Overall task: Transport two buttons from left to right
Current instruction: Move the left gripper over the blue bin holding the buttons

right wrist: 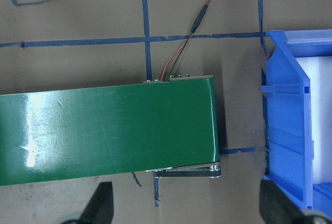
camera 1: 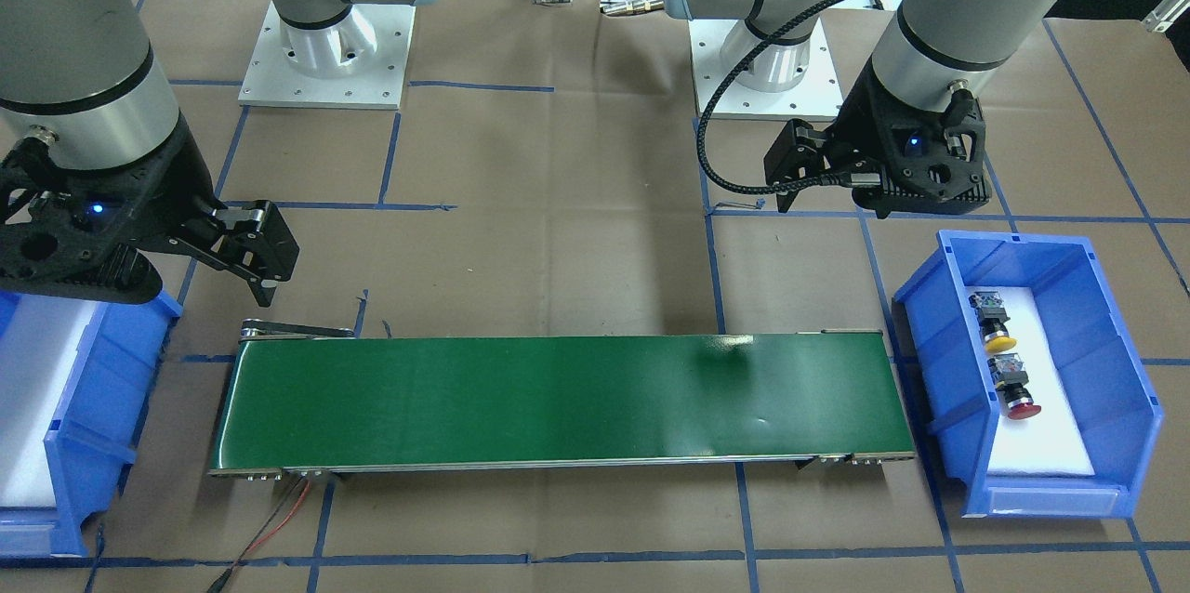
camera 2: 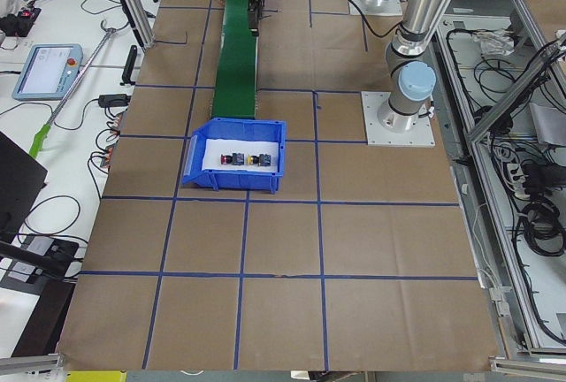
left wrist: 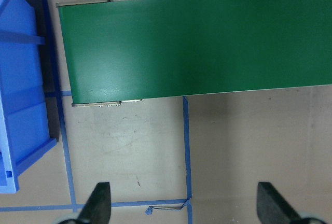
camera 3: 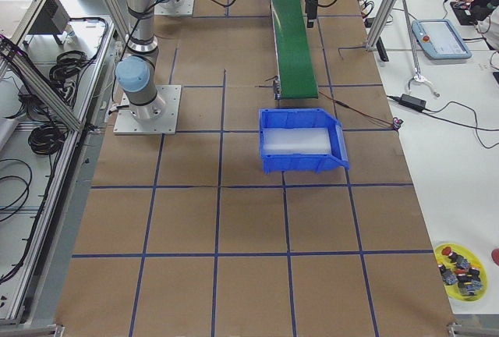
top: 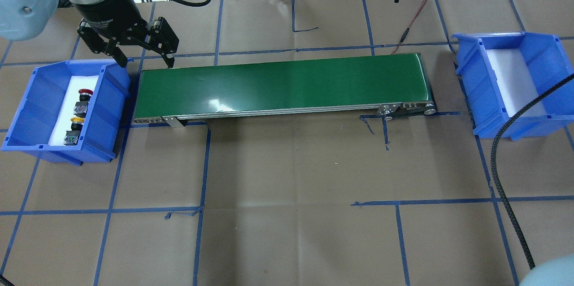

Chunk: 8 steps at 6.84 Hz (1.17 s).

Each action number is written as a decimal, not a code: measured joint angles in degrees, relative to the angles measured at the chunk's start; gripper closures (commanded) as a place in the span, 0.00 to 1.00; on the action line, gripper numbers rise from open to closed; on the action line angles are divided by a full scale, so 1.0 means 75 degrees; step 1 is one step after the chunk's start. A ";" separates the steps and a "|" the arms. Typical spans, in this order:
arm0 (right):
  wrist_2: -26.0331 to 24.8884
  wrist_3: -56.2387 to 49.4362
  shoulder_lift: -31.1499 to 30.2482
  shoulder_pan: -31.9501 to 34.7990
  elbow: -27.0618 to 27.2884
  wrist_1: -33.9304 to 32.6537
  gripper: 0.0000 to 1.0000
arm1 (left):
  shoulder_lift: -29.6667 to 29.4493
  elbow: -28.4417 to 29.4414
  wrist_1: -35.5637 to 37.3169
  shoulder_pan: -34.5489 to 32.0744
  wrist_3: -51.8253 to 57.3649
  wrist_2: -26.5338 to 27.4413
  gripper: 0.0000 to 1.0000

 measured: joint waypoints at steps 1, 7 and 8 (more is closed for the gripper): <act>0.0012 0.0001 0.0000 0.0000 -0.0004 -0.0003 0.00 | 0.0022 -0.0002 0.0003 0.0012 0.0030 -0.0005 0.00; 0.0061 0.0004 0.0008 0.0000 -0.0011 -0.0009 0.00 | -0.0130 0.0101 0.0032 0.0769 0.0530 -0.0033 0.00; 0.0065 0.0009 0.0008 0.0000 -0.0011 -0.0007 0.00 | -0.0259 0.0140 0.0058 0.1276 0.1013 -0.0036 0.00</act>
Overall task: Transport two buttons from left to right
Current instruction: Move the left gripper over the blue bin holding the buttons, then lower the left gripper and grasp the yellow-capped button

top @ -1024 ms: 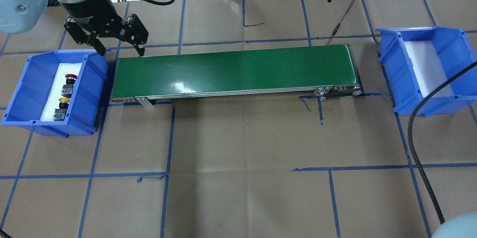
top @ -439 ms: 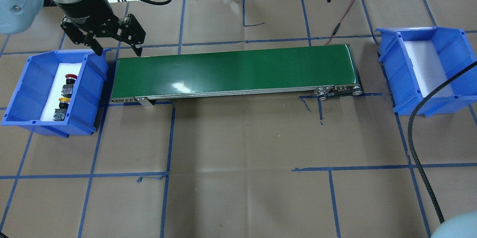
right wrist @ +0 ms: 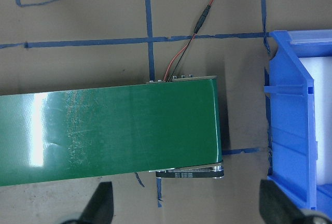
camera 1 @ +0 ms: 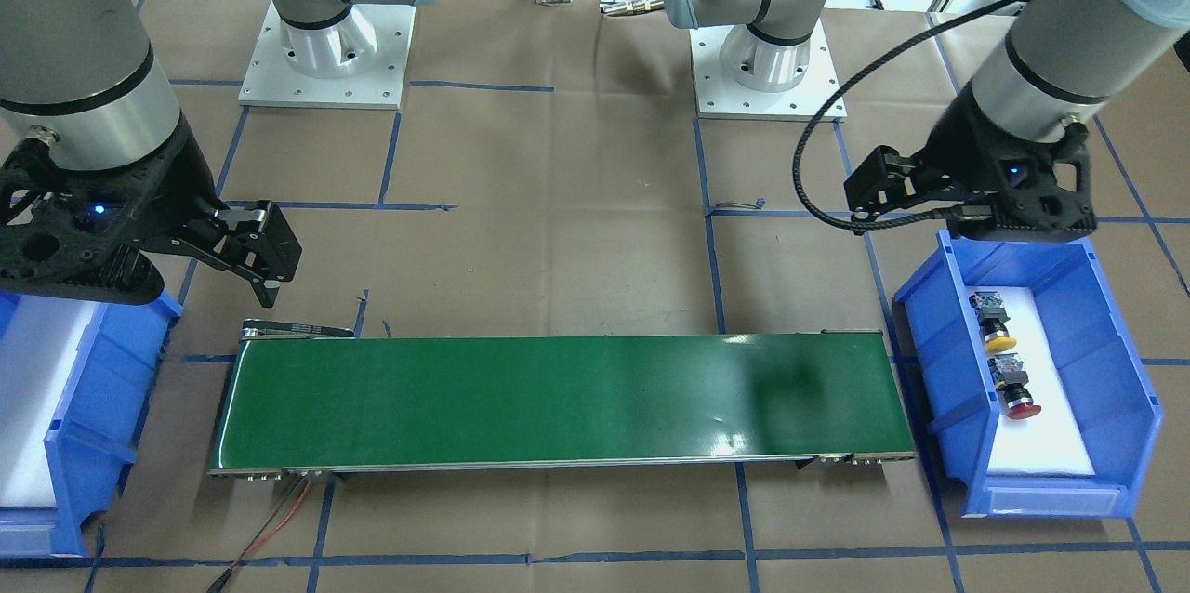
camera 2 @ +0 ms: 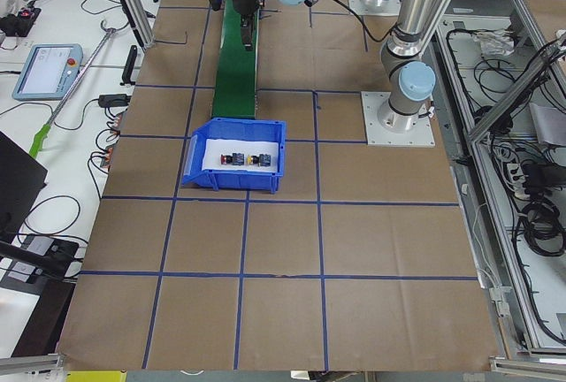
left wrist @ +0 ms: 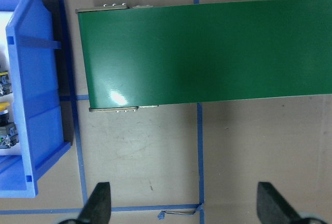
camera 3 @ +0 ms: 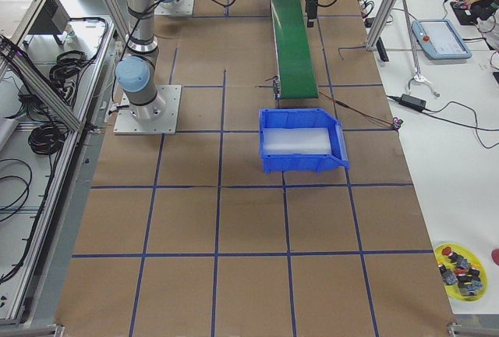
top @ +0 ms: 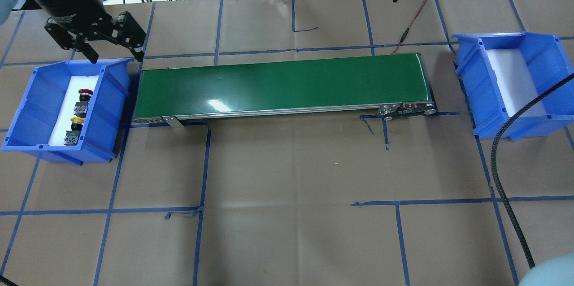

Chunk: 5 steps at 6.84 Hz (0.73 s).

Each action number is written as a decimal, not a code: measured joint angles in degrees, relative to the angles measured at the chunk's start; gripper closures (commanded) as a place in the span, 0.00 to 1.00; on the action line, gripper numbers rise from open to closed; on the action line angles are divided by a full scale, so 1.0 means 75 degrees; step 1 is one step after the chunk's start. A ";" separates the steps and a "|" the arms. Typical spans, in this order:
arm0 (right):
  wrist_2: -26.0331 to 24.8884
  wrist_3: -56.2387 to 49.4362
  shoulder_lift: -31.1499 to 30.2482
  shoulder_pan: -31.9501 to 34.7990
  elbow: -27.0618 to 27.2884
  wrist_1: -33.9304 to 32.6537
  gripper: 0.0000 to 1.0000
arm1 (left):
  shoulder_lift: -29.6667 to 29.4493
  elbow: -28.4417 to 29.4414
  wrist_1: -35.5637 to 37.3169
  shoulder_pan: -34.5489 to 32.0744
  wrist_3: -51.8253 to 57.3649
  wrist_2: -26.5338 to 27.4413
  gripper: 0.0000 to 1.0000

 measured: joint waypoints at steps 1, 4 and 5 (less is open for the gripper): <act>0.0002 0.0003 0.0000 0.0000 -0.0001 0.0000 0.00 | -0.0139 0.0019 0.0053 0.0488 0.0605 0.0024 0.00; 0.0003 0.0004 0.0003 0.0000 0.0010 0.0006 0.00 | -0.0467 -0.0036 0.0428 0.1967 0.2502 0.0069 0.00; 0.0003 0.0004 0.0004 0.0000 0.0010 0.0004 0.00 | -0.0600 -0.0077 0.0577 0.2366 0.2898 0.0070 0.00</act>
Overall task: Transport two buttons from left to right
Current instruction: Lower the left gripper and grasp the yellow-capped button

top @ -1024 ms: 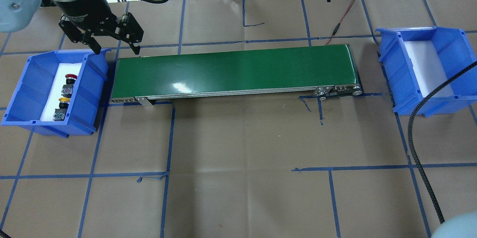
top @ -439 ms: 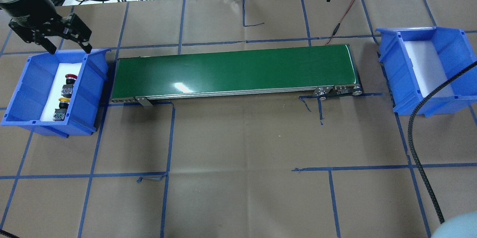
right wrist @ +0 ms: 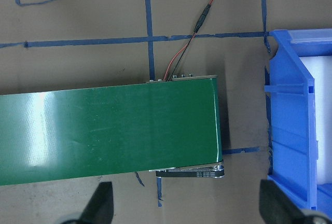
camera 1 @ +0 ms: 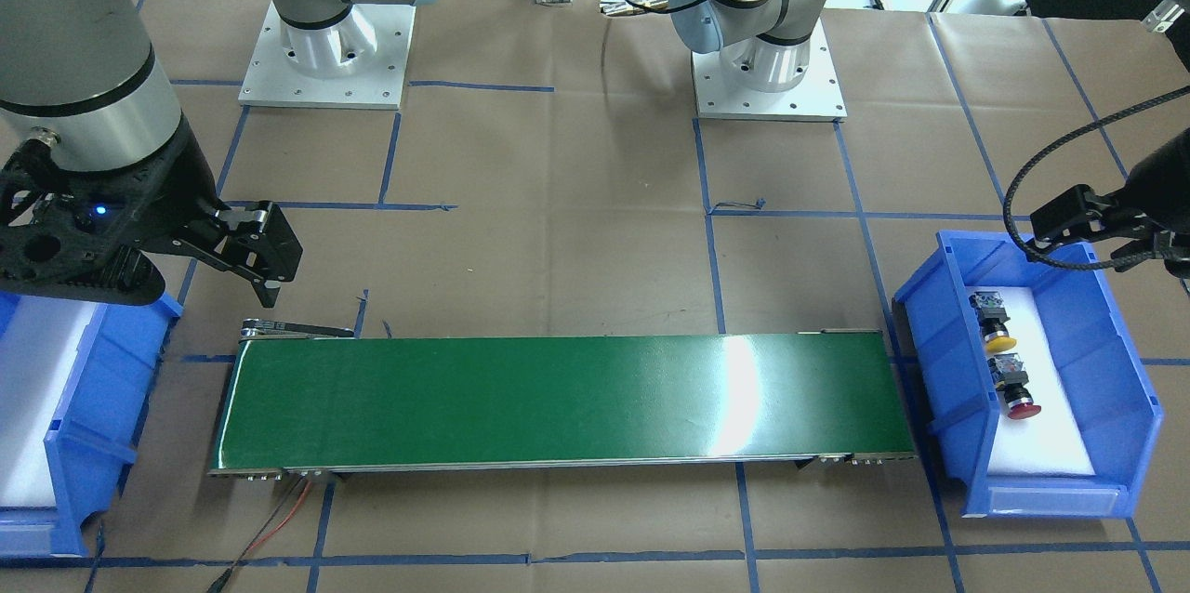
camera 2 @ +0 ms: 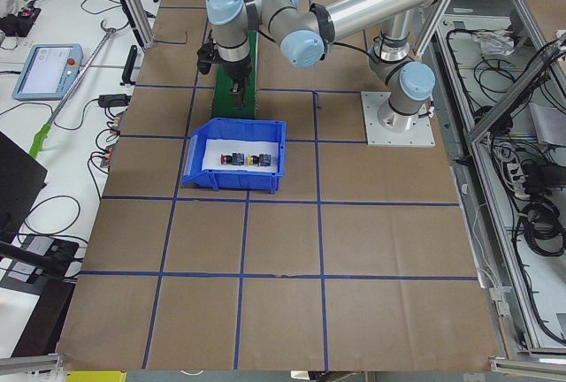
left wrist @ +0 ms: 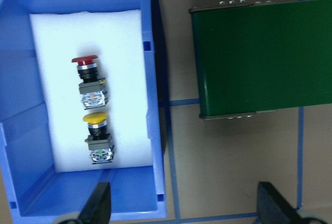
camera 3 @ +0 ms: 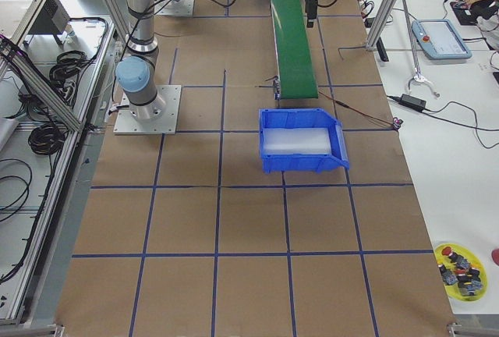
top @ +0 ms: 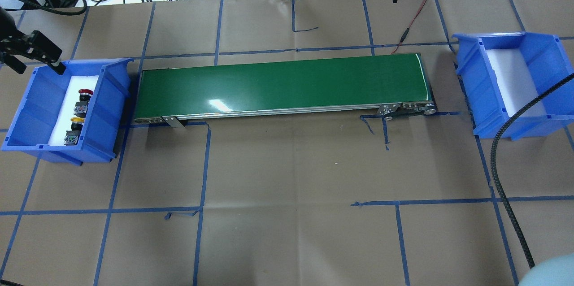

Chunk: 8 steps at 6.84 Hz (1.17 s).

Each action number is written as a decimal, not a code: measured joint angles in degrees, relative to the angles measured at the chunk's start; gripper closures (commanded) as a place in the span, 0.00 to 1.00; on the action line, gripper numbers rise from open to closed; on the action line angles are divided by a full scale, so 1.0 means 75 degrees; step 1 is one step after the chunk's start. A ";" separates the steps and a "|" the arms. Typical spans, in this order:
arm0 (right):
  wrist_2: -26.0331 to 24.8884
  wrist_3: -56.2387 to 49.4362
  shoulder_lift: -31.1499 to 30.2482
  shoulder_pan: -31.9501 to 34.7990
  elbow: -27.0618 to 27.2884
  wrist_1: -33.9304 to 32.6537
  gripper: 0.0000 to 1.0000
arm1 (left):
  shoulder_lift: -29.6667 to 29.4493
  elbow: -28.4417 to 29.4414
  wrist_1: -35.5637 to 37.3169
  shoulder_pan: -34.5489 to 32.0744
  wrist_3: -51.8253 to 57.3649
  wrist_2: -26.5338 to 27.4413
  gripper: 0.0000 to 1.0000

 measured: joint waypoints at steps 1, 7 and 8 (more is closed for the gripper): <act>0.0000 0.0000 0.0000 0.0000 -0.0002 -0.0005 0.00 | -0.0125 -0.0075 0.0161 0.0248 0.0186 -0.0001 0.00; 0.0001 0.0000 0.0011 -0.0011 -0.0022 -0.0009 0.00 | -0.0714 -0.1334 0.2452 0.0443 0.0270 0.0004 0.00; 0.0000 0.0000 0.0012 -0.0011 -0.0022 -0.0009 0.00 | -0.0812 -0.1631 0.2861 0.0485 0.0267 0.0002 0.00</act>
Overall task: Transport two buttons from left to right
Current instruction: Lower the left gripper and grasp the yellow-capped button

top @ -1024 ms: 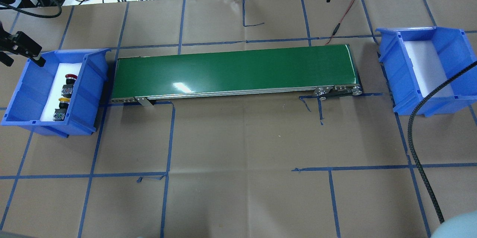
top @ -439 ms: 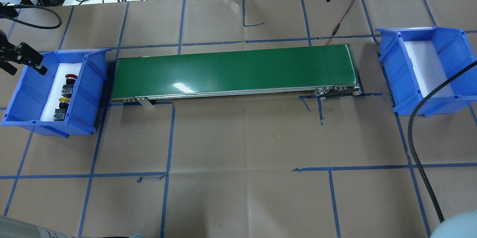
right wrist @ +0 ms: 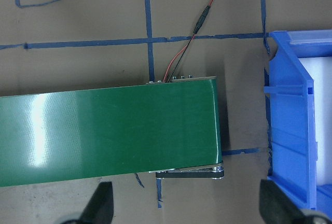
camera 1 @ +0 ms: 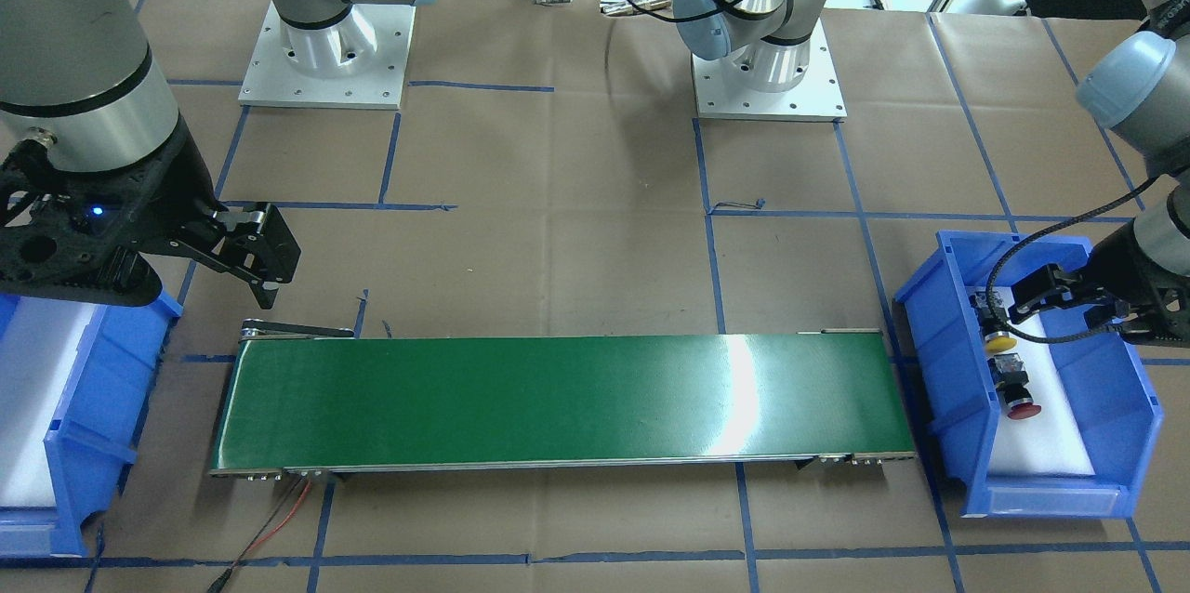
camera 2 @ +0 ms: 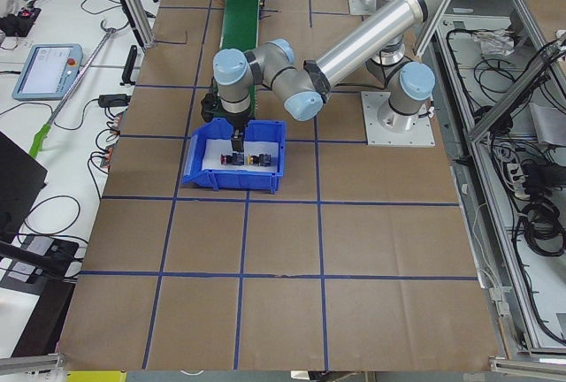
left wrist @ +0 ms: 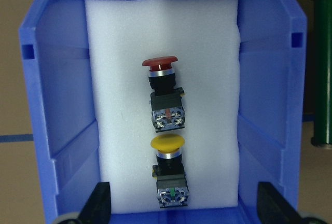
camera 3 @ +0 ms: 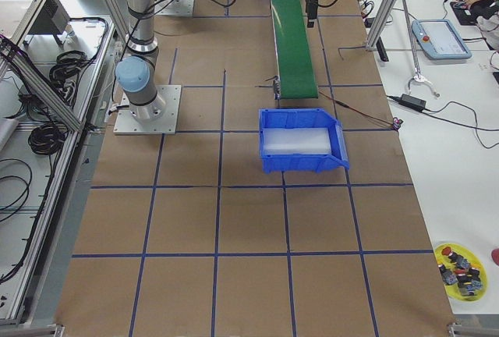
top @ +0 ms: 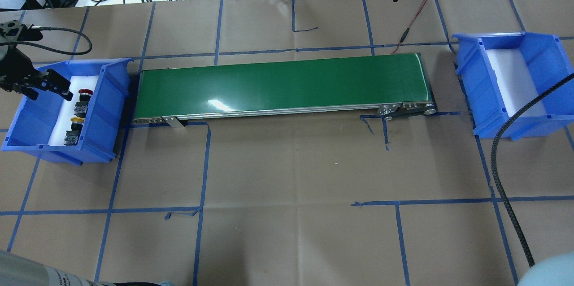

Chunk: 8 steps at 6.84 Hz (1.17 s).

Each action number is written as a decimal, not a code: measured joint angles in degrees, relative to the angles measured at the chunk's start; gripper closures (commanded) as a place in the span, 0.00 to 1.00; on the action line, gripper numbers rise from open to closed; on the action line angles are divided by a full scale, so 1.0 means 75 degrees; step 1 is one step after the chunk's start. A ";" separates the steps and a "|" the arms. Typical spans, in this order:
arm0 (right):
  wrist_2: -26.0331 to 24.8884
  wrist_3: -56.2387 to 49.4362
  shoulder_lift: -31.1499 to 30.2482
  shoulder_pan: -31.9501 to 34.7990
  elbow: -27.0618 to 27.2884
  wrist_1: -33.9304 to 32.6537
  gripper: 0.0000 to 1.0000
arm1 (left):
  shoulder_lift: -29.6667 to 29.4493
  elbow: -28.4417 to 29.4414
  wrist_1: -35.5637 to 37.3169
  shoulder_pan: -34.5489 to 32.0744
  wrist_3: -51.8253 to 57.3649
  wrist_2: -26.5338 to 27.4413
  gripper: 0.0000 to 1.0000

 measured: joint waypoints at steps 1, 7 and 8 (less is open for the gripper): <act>0.0002 0.0000 0.0000 -0.0001 -0.0004 0.0000 0.00 | -0.0158 -0.0173 0.0258 0.0063 -0.0007 -0.0008 0.00; 0.0011 0.0000 0.0012 -0.0012 -0.0005 0.0011 0.00 | -0.0637 -0.1155 0.1701 0.0253 -0.0035 -0.0001 0.16; 0.0011 0.0000 0.0012 -0.0017 -0.0002 0.0015 0.00 | -0.0639 -0.1210 0.1776 0.0257 -0.0035 0.0008 0.43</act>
